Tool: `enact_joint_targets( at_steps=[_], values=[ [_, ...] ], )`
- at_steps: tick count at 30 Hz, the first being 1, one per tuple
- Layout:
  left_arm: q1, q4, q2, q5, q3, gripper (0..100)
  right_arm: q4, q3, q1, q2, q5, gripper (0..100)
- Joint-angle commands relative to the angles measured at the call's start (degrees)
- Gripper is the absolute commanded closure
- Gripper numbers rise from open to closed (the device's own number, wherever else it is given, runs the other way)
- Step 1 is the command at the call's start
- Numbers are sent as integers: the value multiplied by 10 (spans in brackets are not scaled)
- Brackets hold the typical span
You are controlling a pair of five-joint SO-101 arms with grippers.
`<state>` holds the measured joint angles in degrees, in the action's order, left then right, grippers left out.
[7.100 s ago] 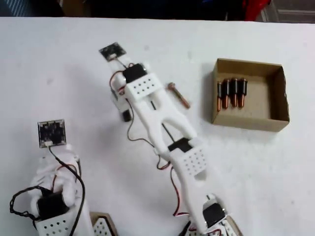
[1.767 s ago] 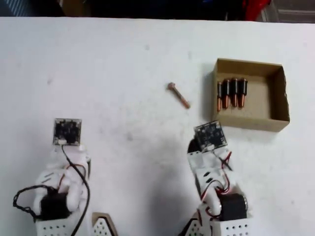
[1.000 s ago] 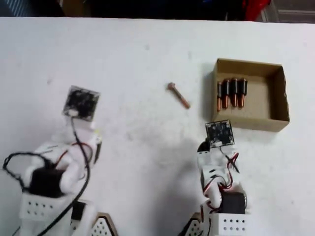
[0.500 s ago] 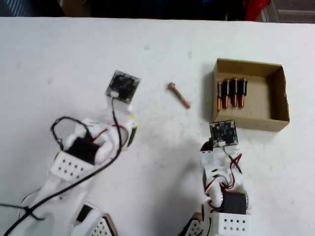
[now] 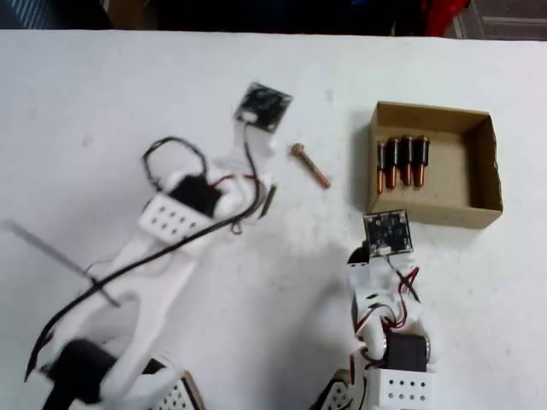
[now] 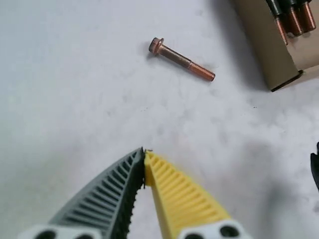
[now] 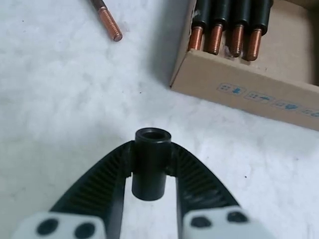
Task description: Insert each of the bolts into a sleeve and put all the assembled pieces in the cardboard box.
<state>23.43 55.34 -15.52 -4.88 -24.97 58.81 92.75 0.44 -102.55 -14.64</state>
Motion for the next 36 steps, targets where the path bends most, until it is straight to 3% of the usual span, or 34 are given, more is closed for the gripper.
enact_joint_targets(
  at_steps=[1, 5, 11, 19, 32, 36],
  values=[
    [22, 3, 53, -7, 73, 976, -15, -4, 5, -6, -4, 982],
    [22, 3, 125, -8, 123, 941, -15, -4, 5, -6, -4, 982],
    [22, -2, 213, -8, 181, 780, -15, -3, 5, -6, -4, 982],
    [22, -2, 324, -11, 290, 771, -15, -3, 5, -6, -4, 982],
    [10, 0, 487, -235, 460, 771, -15, -3, 4, -6, -4, 982],
    [0, 2, 517, -263, 484, 771, -15, -3, 4, -6, -4, 982]
  ],
)
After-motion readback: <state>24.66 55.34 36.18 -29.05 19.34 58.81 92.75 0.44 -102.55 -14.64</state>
